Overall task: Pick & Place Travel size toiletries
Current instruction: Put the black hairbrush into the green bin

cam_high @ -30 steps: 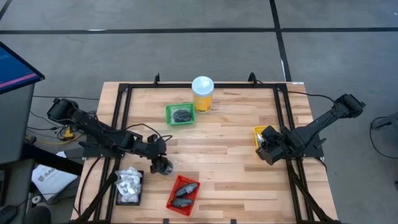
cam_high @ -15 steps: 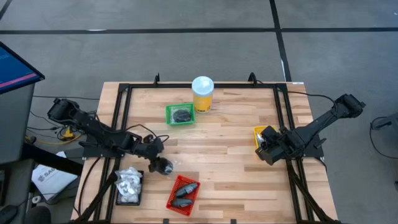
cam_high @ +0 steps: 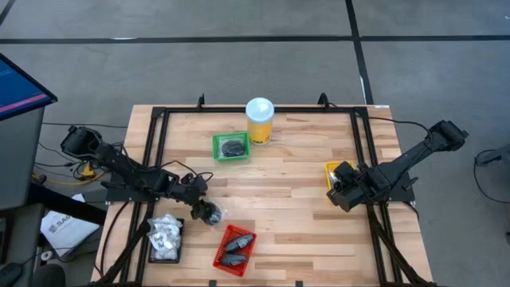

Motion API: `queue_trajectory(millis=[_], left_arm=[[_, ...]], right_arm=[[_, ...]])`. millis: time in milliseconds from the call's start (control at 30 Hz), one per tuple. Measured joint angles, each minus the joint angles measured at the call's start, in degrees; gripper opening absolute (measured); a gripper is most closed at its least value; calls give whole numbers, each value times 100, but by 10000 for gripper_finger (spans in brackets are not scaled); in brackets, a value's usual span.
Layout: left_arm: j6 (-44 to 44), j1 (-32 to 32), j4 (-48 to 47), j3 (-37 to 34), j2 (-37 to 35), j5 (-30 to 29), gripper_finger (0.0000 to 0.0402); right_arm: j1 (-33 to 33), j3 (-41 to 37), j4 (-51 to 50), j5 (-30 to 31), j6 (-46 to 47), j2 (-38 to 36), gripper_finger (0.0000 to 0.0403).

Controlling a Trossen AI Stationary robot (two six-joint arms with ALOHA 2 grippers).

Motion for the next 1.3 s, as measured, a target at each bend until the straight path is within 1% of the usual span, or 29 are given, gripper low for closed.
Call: queue_trajectory(millis=[133,233,400,600,733,867,967,1067,1167,1300], left_arm=[[-276,0,166,-125,-8,-4,215],[-326,-7,206,-145,-5,1,212],[-430,-4,538,-161,13,82,209],[-428,-9,642,-118,444,104,208],[-417,-69,870,-107,703,44,208],[-397,-205,946,-115,755,-48,208],[-143,-368,929,-128,770,-187,208],[-97,-439,926,-135,776,-271,207],[-76,-452,909,-139,782,-320,196],[23,-452,855,-139,782,-349,167]], right_arm=[[0,0,0,0,0,0,138],[2,0,2,2,0,0,139],[2,0,1,0,0,0,135],[1,0,24,0,0,0,133],[1,0,24,-3,0,0,136],[1,0,31,-3,-56,0,139],[1,0,44,-5,-90,0,138],[0,0,45,-5,-92,0,135],[2,0,44,-7,-92,0,134],[0,0,75,-7,-95,0,136]])
